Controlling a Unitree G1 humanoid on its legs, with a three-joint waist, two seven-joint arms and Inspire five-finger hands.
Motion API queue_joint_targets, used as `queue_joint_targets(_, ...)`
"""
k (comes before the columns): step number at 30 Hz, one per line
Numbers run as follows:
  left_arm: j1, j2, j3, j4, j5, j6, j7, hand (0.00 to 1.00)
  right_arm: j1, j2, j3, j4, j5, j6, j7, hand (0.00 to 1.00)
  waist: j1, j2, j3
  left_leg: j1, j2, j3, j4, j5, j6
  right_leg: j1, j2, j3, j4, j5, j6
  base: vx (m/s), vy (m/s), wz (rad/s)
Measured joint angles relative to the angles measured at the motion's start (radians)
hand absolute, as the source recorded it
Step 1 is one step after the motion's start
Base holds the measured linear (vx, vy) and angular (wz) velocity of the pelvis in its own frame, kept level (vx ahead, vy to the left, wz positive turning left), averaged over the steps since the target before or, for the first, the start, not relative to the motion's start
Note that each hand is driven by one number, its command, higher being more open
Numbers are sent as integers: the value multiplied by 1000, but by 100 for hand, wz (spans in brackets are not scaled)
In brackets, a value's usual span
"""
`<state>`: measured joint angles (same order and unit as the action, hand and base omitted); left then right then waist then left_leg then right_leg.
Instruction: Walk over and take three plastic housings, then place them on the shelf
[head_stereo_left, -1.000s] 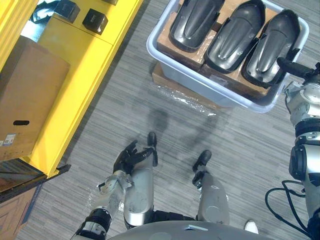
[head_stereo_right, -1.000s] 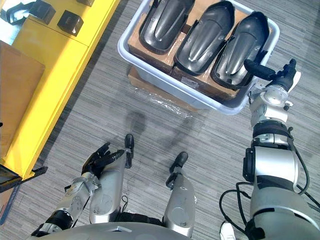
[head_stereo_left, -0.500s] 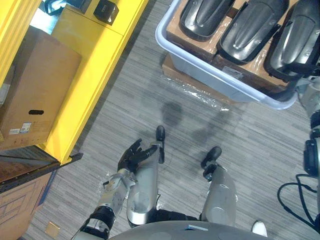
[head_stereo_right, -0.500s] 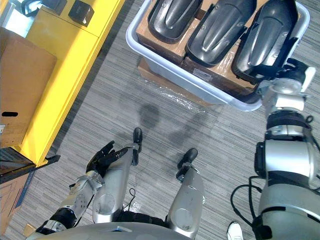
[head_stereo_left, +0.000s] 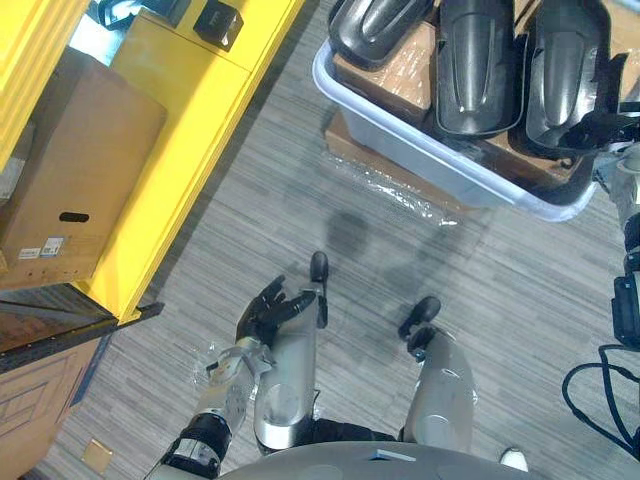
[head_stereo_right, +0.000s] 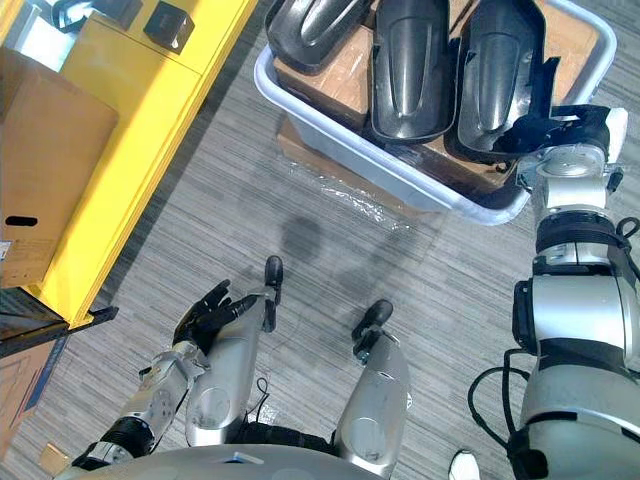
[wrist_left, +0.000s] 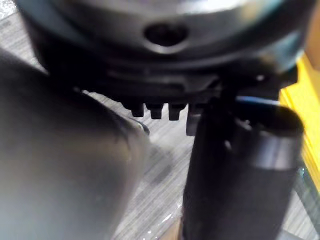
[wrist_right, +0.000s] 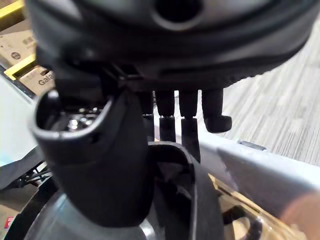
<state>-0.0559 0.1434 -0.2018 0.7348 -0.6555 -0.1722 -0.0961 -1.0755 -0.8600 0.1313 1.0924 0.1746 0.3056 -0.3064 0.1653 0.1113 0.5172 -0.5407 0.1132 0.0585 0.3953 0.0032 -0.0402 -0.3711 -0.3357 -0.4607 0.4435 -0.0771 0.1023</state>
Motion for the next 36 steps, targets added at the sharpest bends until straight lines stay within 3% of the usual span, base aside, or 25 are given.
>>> queue_joint_targets(4,18,-2,14,-5,0,0,-2,100,29,3,-6,-2,-13,15,-8,0,0,-9,1,50,5,1,-25,6,-5,50,11,-6,-28,2,2,22,-16,1)
queue_joint_targets(8,30,14,20,-7,4,1,-1,100,106,17,-95,-12,-14,16,-30,0,-1,-37,-1,112,21,12,-68,11,-13,113,39,-10,-86,17,1,43,-23,-7)
queue_joint_targets(12,61,37,21,-38,8,3,5,100,213,55,-217,-16,-27,15,-74,0,-6,-84,-6,213,28,28,-127,20,-26,206,61,-10,-156,33,5,67,-26,-8)
queue_joint_targets(16,100,65,20,-83,8,2,4,100,258,55,-302,-60,-51,-6,-132,0,-21,-106,-12,295,35,44,-196,39,-37,278,89,-7,-235,60,8,50,-33,-9)
queue_joint_targets(22,175,77,10,-180,-14,10,-25,100,424,89,-326,-292,-143,-103,-242,0,-66,-149,-120,396,32,77,-344,85,-48,335,119,1,-333,85,12,88,-36,-10)
queue_joint_targets(23,189,74,10,-229,-19,34,-44,100,487,125,-339,-374,-193,-137,-268,0,-80,-158,-168,415,32,83,-378,93,-51,346,127,3,-356,88,14,103,-33,-10)
queue_joint_targets(26,162,57,10,-315,-49,77,-78,100,567,194,-337,-491,-276,-189,-281,0,-98,-164,-244,466,31,102,-429,102,-56,375,132,11,-387,91,16,131,-31,-13)
queue_joint_targets(29,124,44,9,-360,-92,120,-88,100,607,242,-332,-552,-328,-204,-281,0,-113,-161,-281,498,30,116,-459,106,-58,392,139,21,-399,93,18,63,-17,-14)
queue_joint_targets(33,4,26,3,-365,-252,266,-120,100,651,351,-264,-632,-451,-256,-267,0,-145,-158,-322,551,30,149,-478,109,-60,429,146,40,-435,112,19,37,-5,-17)
queue_joint_targets(36,-55,16,-37,-348,-292,307,-127,100,654,361,-215,-639,-517,-300,-258,0,-148,-146,-343,552,30,172,-479,109,-60,429,148,57,-466,134,18,-30,10,-21)
